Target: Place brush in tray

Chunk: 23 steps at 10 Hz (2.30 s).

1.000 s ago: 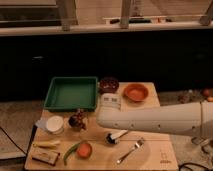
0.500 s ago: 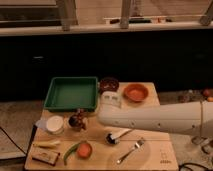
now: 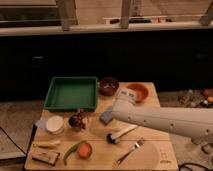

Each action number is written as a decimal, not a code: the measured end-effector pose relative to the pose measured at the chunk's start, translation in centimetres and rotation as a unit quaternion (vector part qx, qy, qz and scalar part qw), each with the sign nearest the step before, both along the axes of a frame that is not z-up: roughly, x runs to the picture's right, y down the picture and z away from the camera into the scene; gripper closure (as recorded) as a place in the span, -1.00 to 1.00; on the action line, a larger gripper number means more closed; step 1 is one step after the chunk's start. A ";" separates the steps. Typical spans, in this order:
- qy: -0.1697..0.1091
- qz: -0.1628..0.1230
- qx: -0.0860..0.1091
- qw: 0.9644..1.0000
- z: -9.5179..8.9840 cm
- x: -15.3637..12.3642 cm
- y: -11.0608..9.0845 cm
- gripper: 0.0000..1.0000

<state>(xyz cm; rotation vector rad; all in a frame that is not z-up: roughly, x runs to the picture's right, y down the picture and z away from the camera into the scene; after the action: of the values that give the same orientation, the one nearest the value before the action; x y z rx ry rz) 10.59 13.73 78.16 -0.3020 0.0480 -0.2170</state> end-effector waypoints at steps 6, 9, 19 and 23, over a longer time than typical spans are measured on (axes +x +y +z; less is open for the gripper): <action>0.012 0.022 -0.032 0.999 2.6 1.6 1.8 -0.60; -0.012 0.050 -0.040 0.998 3.7 2.4 3.1 -0.60; -0.109 0.099 -0.091 0.985 4.3 2.3 6.6 -0.60; -0.111 0.113 -0.106 0.982 6.4 3.2 7.5 -0.05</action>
<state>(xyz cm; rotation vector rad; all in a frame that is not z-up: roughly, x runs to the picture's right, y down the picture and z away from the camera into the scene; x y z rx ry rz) 13.77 21.18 84.52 -0.4902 -0.2307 -0.0284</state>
